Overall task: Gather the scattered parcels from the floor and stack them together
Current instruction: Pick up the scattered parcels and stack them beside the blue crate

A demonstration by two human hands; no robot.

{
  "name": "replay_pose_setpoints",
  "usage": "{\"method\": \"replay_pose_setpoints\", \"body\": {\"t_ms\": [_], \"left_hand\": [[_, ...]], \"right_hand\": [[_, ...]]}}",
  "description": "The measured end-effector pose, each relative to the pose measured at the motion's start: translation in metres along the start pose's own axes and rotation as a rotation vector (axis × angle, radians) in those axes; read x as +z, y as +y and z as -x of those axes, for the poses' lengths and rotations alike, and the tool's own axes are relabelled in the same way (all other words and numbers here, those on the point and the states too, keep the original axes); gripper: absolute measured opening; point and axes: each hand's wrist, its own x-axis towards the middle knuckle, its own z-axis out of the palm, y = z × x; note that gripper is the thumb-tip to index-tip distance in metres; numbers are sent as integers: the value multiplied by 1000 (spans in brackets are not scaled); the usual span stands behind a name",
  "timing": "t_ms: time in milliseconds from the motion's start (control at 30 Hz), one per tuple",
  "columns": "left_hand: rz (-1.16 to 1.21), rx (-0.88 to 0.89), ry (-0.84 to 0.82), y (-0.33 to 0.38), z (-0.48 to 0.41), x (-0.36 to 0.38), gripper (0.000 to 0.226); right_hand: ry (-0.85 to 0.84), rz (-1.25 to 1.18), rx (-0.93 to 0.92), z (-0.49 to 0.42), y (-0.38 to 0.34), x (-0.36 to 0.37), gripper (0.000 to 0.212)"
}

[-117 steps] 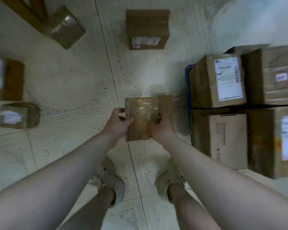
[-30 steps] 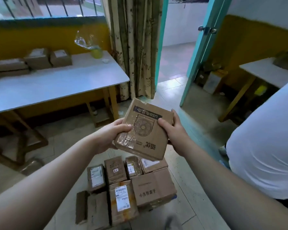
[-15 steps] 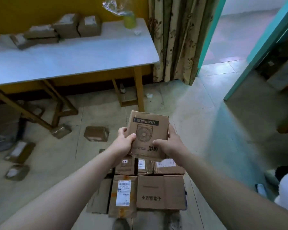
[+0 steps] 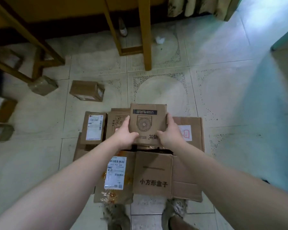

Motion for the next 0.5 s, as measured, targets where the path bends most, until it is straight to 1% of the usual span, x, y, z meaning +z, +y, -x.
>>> {"method": "replay_pose_setpoints", "body": {"t_ms": [167,300,433,500], "left_hand": [[-69,-79,-141,-38,-21,20,82],[-148,-59,-226,-44,-26,23,88],[-193,10,-168,-41,-18,6,88],[-202,27,-139,-39,-4,-14,87]], "right_hand": [[-66,98,55,-13,34,24,87],[-71,166,93,-14,42,32,85],[-98,294,127,-7,26,22,83],[-81,338,113,5,8,13,78]]}}
